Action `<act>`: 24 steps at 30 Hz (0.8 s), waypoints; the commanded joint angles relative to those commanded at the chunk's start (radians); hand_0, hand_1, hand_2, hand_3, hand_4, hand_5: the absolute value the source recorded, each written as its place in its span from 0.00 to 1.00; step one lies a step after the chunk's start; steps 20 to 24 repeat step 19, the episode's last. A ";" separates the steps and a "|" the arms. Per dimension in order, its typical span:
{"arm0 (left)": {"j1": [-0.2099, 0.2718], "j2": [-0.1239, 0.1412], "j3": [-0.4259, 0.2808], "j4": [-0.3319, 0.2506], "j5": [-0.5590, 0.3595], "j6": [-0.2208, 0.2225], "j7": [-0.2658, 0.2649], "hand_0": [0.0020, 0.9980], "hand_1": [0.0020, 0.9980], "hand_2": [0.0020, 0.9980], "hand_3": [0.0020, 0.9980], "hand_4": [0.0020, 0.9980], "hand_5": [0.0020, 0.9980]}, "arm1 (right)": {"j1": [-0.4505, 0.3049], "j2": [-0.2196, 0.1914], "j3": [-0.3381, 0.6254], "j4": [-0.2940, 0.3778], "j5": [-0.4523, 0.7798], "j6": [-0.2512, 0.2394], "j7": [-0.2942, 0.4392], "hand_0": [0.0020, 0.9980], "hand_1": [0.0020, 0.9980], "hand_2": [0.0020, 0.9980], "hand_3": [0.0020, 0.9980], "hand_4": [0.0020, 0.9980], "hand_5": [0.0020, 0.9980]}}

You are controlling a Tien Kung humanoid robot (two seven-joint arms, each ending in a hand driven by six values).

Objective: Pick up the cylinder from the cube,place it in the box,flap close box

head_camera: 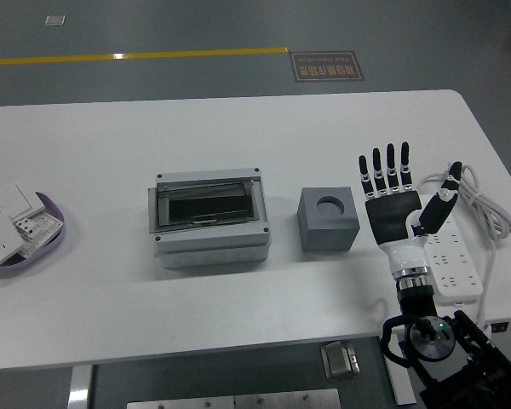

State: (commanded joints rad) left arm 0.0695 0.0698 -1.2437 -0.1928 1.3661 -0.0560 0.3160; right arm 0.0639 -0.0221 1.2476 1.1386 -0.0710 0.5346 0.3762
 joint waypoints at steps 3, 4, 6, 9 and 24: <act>0.002 -0.001 0.001 0.000 0.000 -0.001 0.001 0.60 0.58 0.56 0.60 0.66 0.20 | 0.000 0.020 0.001 -0.014 -0.008 0.013 -0.007 0.62 0.63 0.67 0.69 1.00 0.92; 0.002 -0.002 0.003 0.000 -0.001 -0.001 0.001 0.60 0.58 0.56 0.60 0.66 0.20 | 0.001 0.022 0.001 -0.017 -0.012 0.016 -0.009 0.62 0.63 0.67 0.69 1.00 0.92; 0.002 -0.002 0.009 0.000 -0.006 -0.002 0.000 0.60 0.58 0.56 0.60 0.66 0.20 | 0.002 0.022 -0.003 -0.023 -0.018 0.022 -0.012 0.62 0.63 0.67 0.69 1.00 0.92; 0.002 -0.002 0.021 0.003 -0.018 -0.002 -0.006 0.60 0.58 0.56 0.60 0.66 0.20 | 0.004 0.022 -0.013 -0.036 -0.025 0.020 -0.013 0.62 0.63 0.67 0.68 1.00 0.95; -0.002 0.001 0.034 0.006 -0.033 -0.002 -0.015 0.60 0.58 0.56 0.60 0.66 0.20 | 0.002 0.022 -0.038 -0.074 -0.015 0.012 -0.012 0.62 0.64 0.66 0.67 1.00 0.96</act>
